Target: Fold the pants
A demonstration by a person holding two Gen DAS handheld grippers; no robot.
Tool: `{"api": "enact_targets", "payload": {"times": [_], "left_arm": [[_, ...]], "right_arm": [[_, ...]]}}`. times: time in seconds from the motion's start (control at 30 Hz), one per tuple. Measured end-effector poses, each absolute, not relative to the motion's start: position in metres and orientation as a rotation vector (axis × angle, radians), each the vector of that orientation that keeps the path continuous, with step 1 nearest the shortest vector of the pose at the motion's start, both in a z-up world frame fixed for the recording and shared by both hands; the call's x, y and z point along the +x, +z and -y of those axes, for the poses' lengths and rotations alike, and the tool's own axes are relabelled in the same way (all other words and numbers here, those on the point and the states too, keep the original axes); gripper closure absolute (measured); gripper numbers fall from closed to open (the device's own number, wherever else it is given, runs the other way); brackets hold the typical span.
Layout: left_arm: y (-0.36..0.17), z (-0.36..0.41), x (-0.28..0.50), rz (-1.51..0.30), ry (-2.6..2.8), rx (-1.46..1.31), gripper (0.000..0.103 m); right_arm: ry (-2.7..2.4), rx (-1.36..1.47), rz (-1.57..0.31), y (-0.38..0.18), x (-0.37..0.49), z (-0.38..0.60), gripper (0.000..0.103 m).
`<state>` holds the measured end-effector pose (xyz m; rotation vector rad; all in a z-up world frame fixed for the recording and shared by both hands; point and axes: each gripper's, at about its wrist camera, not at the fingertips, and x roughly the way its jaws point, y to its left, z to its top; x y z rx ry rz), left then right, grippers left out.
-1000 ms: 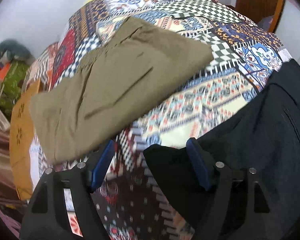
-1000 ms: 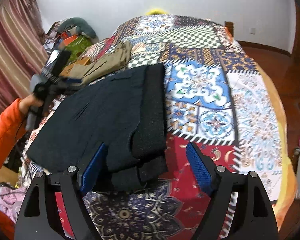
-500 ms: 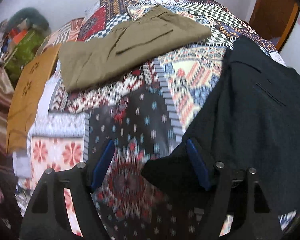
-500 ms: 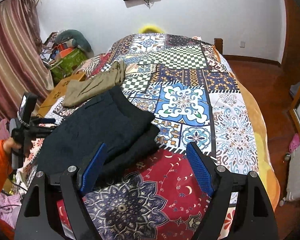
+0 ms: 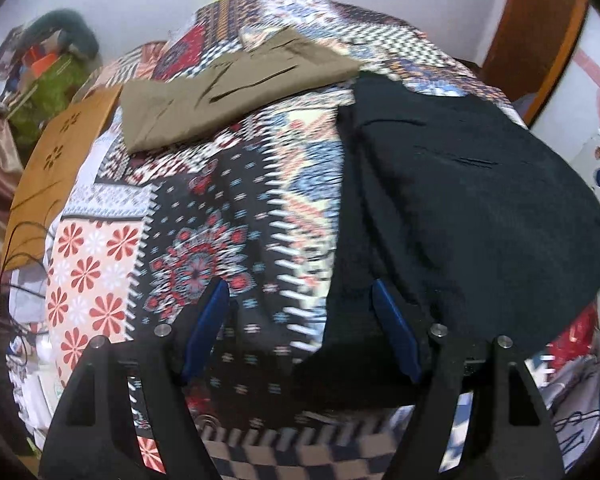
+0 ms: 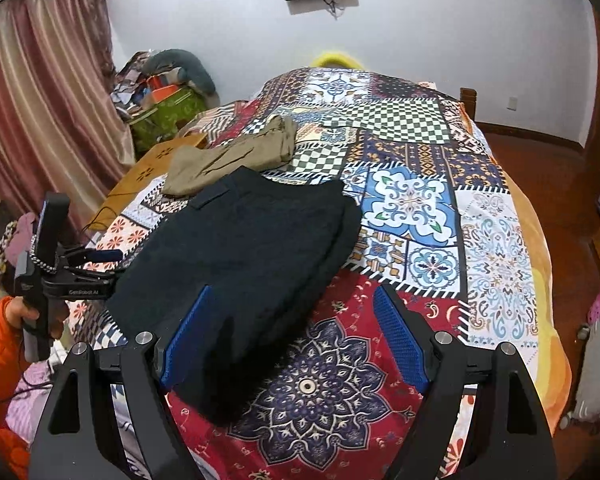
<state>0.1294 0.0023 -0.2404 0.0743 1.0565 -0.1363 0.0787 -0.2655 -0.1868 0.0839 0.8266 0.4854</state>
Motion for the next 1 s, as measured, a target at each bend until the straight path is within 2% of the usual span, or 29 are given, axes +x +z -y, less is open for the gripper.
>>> {"api": "enact_targets", "payload": {"times": [0.17,0.3,0.47,0.57,0.7,0.77,1.0], "left_arm": [[-0.23,0.016,0.124,-1.003,-0.126,0.176,0.029],[-0.209,0.003,0.126,-0.967,-0.111,0.13,0.03],[-0.185,-0.001,0.13,-0.916,-0.164,0.055,0.029],[-0.194,0.009,0.133,-0.939,-0.213,0.048,0.029],[-0.228,0.022,0.136,-1.01,-0.196,0.111,0.029],[-0.237,0.017,0.135,-1.014,-0.189,0.098,0.027],[-0.242,-0.01,0.129,-1.031,-0.168,0.019,0.026]], "right_arm": [[0.482,0.072,-0.849,-0.197,0.08,0.26,0.024],[0.473,0.086,-0.831,-0.197,0.079,0.263,0.024],[0.486,0.071,-0.801,-0.191,0.083,0.261,0.033],[0.514,0.059,-0.807,-0.193,0.089,0.253,0.045],[0.537,0.031,-0.832,-0.205,0.094,0.242,0.05],[0.525,-0.016,-0.858,-0.215,0.095,0.239,0.059],[0.513,0.038,-0.889,-0.223,0.092,0.26,0.06]]}}
